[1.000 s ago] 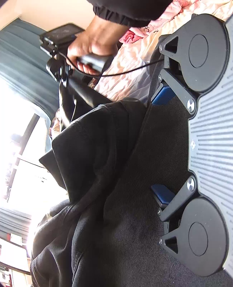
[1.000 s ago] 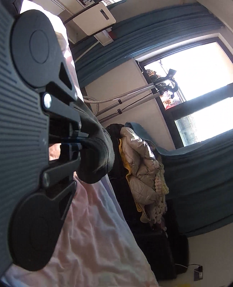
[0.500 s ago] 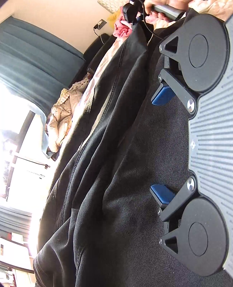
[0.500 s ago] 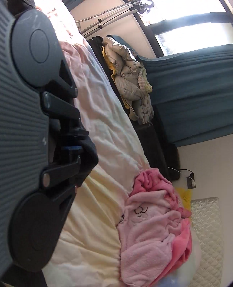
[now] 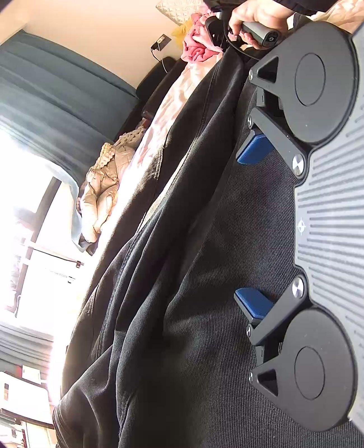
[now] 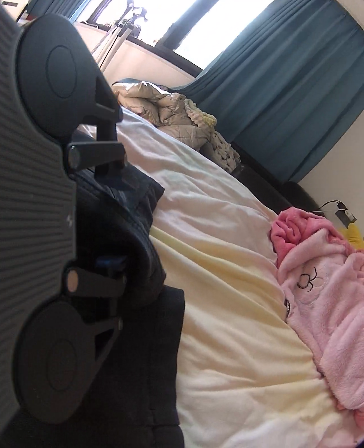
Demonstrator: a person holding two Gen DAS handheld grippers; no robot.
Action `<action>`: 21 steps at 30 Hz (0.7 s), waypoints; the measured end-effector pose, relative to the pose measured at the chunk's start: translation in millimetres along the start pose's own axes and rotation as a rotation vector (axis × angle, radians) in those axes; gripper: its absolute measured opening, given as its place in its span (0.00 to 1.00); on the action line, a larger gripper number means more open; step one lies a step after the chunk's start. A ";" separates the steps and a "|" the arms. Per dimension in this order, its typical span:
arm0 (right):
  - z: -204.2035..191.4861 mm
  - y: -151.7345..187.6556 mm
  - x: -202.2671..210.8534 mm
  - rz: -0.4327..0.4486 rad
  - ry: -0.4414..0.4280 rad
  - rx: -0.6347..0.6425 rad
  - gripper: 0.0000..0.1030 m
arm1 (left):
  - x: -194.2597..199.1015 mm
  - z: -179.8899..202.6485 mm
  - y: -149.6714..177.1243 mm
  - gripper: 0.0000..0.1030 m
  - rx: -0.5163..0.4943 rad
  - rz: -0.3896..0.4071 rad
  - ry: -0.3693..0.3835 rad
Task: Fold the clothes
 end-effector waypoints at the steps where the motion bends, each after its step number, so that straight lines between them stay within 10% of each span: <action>1: -13.2 -6.9 1.1 0.036 0.014 0.056 0.05 | -0.3 -0.2 -0.6 0.94 0.002 0.001 0.001; 7: -107.1 -49.6 27.8 0.233 -0.160 0.257 0.04 | 0.1 1.1 0.4 0.94 -0.013 0.007 0.012; 11: -103.6 -56.9 35.6 0.326 -0.201 0.377 0.05 | -0.6 0.9 1.4 0.94 -0.015 0.009 0.013; 21: 27.5 -0.2 -11.4 0.025 0.046 0.264 0.20 | -5.7 6.6 4.9 0.94 -0.067 0.013 -0.002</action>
Point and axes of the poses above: each gripper's, at about its wrist camera, not at the fingertips, and x roughly against the way its jaws point, z to its right, y to its underside, the point moved 6 cm from there along -x, roughly the way its jaws point
